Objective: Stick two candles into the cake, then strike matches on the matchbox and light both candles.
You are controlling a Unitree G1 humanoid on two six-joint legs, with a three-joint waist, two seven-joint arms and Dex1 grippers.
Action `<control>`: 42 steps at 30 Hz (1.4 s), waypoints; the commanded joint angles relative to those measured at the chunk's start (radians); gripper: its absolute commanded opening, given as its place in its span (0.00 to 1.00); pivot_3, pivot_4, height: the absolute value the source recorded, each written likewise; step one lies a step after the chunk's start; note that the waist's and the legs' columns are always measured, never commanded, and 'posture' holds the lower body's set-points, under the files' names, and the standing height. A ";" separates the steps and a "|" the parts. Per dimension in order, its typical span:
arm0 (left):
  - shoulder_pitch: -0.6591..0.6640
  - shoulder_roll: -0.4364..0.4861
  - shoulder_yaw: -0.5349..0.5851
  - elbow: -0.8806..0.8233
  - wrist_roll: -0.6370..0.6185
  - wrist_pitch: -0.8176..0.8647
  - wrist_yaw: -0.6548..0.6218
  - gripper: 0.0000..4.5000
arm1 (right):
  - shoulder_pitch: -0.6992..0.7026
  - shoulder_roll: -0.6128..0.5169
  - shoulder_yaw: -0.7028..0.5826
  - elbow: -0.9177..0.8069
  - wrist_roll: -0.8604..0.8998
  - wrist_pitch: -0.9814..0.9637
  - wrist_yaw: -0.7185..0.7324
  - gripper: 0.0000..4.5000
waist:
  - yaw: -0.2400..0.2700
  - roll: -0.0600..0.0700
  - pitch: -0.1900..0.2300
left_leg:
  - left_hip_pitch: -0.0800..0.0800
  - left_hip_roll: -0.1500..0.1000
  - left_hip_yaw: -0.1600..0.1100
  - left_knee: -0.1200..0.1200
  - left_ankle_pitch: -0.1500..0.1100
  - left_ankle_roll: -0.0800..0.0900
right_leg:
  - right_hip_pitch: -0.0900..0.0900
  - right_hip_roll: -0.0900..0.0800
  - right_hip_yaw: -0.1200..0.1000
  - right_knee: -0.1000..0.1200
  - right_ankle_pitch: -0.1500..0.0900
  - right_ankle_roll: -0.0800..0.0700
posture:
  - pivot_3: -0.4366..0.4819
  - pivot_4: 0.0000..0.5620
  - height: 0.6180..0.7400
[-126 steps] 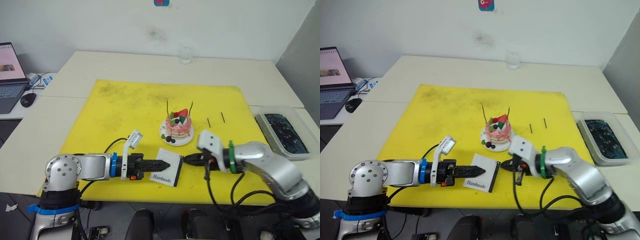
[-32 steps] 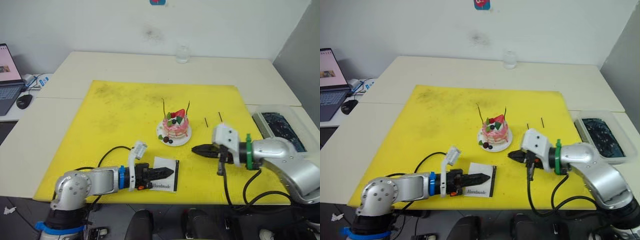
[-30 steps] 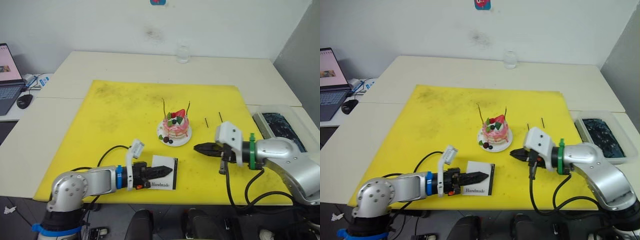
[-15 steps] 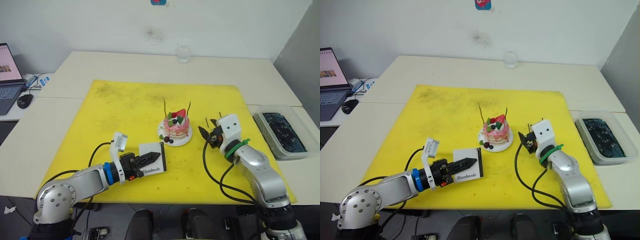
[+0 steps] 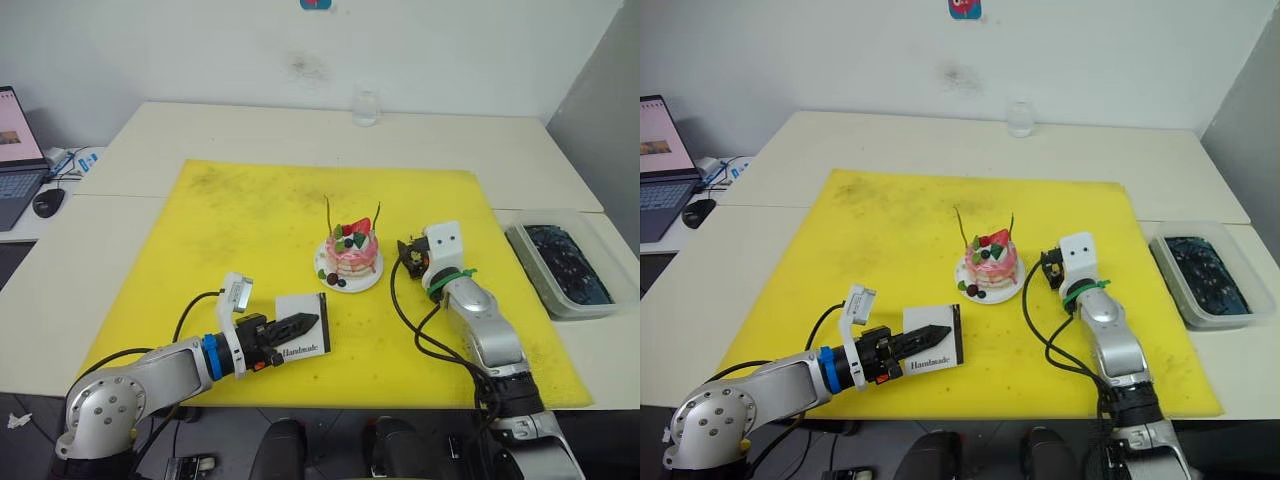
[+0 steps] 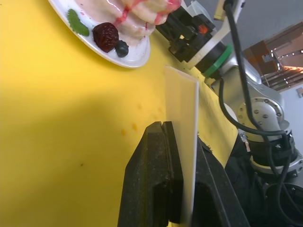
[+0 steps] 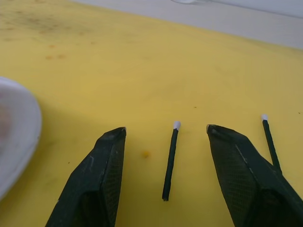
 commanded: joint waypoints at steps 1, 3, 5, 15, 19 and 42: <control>-0.005 0.010 -0.009 -0.040 -0.023 -0.020 -0.004 0.00 | -0.021 0.009 -0.028 0.009 -0.007 -0.011 -0.024 0.62 | 0.000 0.000 0.000 | 0.000 0.000 0.000 0.000 0.000 0.000 | 0.000 0.000 0.000 0.000 0.000 0.000 | 0.48 0.27 1.00; -0.008 0.011 -0.014 -0.036 -0.022 -0.023 -0.003 0.00 | -0.027 0.020 -0.040 0.021 -0.001 0.009 -0.033 0.54 | -0.002 0.000 0.000 | 0.000 0.000 0.000 0.000 0.000 0.000 | 0.000 0.000 0.000 0.000 0.000 0.000 | 0.48 0.27 1.00; -0.010 0.011 -0.018 -0.034 -0.022 -0.025 -0.002 0.00 | -0.032 0.028 -0.048 0.030 0.006 0.023 -0.038 0.42 | -0.002 0.000 0.000 | 0.000 0.000 0.000 0.000 0.000 0.000 | 0.000 0.000 0.000 0.000 0.000 0.000 | 0.48 0.27 1.00; -0.009 0.014 -0.039 -0.035 -0.018 -0.031 -0.010 0.00 | -0.025 0.089 -0.065 -0.011 0.024 0.088 -0.060 0.01 | -0.004 0.000 0.000 | 0.000 0.000 0.000 0.000 0.000 0.000 | 0.000 0.000 0.000 0.000 0.000 0.000 | 0.48 0.27 1.00; -0.009 0.015 -0.045 -0.036 -0.020 -0.034 -0.010 0.00 | -0.009 0.096 -0.068 -0.086 0.044 0.109 -0.050 0.01 | -0.005 0.000 0.000 | 0.000 0.000 0.000 0.000 0.000 0.000 | 0.000 0.000 0.000 0.000 0.000 0.000 | 0.48 0.27 1.00; -0.190 -0.024 -0.186 -0.012 0.051 -0.049 -0.074 0.00 | 0.276 -0.555 -0.166 -0.965 0.523 0.500 0.574 0.01 | -0.003 0.002 0.003 | 0.000 -0.001 -0.002 -0.001 0.000 0.000 | 0.000 0.001 -0.002 -0.001 -0.001 0.001 | 0.48 0.27 1.00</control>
